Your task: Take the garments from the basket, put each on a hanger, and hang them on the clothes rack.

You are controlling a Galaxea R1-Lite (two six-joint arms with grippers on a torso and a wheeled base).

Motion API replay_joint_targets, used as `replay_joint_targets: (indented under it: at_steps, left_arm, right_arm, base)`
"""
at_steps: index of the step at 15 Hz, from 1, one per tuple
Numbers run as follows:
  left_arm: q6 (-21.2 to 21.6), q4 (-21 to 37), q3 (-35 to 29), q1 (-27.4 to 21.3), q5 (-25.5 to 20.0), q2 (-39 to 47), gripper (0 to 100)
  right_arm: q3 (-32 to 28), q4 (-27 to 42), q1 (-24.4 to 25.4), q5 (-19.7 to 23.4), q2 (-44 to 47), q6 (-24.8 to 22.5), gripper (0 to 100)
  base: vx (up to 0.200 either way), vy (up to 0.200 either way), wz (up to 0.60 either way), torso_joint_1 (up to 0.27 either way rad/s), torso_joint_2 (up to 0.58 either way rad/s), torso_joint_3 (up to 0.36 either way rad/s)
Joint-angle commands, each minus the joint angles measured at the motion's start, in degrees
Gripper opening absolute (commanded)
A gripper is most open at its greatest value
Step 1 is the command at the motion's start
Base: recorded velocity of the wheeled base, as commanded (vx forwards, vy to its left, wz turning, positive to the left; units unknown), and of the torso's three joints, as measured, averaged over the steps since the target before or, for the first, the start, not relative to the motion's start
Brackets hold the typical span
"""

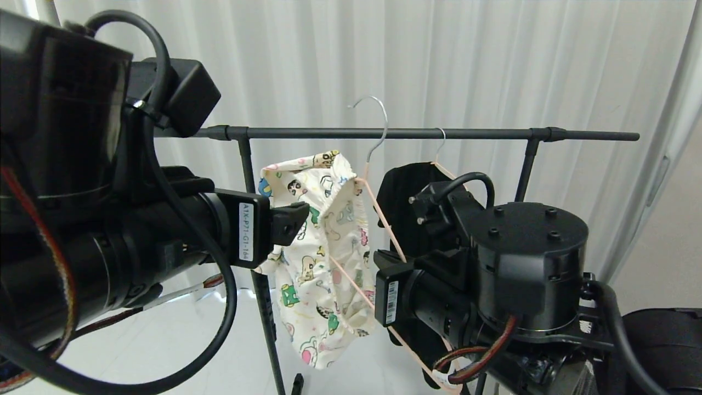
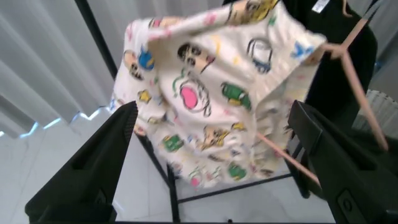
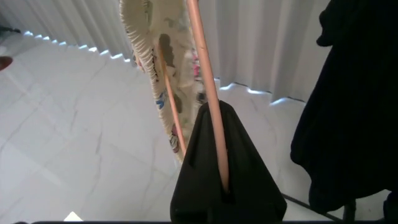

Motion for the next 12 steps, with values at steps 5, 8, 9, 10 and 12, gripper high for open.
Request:
replay_joint_targets:
  at_steps: [5, 8, 9, 10, 12]
  left_arm:
    - [2.2, 0.0, 11.2, 0.2, -3.7, -10.9, 100]
    - [7.7, -0.1, 16.3, 0.2, -14.4, -16.4, 100]
    - [11.1, -0.1, 19.2, 0.3, -18.5, -18.0, 100]
    - [13.0, -0.1, 21.8, 0.4, -21.4, -18.6, 100]
    - [13.5, -1.7, 24.0, 0.2, -23.9, -18.6, 100]
  right_arm:
    - [15.5, 0.0, -0.9, 3.5, -12.4, -3.5, 0]
    - [23.8, 0.0, -0.7, 10.3, -20.0, -8.9, 0]
    - [25.9, 0.0, -0.6, 13.0, -21.4, -10.2, 0]
    - [27.0, 0.0, 0.4, 15.0, -22.0, -11.2, 0]
    - [26.9, -0.1, 2.7, 15.6, -21.4, -11.8, 0]
  base:
    - [0.000, 0.000, 0.00, 0.000, 0.00, 0.000]
    - [0.000, 0.000, 0.00, 0.000, 0.00, 0.000]
    - [0.000, 0.000, 0.00, 0.000, 0.00, 0.000]
    - [0.000, 0.000, 0.00, 0.000, 0.00, 0.000]
    - [0.000, 0.000, 0.00, 0.000, 0.00, 0.000]
